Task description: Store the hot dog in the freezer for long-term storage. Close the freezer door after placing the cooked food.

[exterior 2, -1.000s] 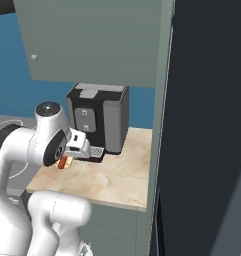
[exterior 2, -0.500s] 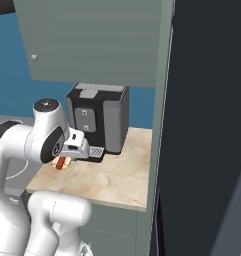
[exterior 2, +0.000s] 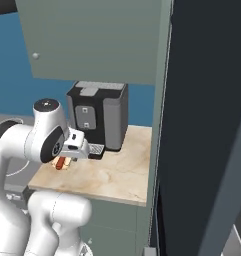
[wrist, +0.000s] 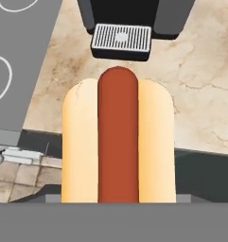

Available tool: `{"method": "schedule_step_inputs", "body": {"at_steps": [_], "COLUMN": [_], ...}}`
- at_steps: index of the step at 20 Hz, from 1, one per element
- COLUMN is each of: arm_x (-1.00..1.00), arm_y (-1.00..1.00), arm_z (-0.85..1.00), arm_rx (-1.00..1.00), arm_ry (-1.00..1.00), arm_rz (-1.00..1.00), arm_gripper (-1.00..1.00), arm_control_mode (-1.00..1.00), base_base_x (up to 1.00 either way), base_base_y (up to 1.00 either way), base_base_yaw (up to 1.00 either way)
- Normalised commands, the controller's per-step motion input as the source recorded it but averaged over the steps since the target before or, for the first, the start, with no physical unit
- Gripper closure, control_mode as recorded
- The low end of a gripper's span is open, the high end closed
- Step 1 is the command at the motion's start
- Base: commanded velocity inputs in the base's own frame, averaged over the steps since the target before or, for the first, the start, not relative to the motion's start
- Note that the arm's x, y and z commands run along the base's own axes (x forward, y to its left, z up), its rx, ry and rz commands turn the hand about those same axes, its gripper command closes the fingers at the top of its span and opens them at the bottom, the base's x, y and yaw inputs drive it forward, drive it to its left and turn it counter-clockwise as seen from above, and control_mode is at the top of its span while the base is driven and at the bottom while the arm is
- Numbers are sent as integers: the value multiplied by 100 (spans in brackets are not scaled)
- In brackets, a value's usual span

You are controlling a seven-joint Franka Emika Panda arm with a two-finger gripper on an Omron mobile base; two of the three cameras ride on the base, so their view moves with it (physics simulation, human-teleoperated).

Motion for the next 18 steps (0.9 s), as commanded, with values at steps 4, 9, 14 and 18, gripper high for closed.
{"method": "schedule_step_inputs", "body": {"at_steps": [4,9,14,18], "arm_x": [0,0,0,0], "arm_y": [0,0,0,0], "arm_z": [0,0,0,0], "arm_rx": [0,0,0,0], "arm_ry": [0,0,0,0], "arm_rz": [0,0,0,0], "arm_gripper": [100,100,100,100], "arm_control_mode": [100,100,100,100], "base_base_x": [-59,-62,-79,-74], "base_base_y": [3,11,3,3], "base_base_yaw": [-9,-10,-15,-22]}}
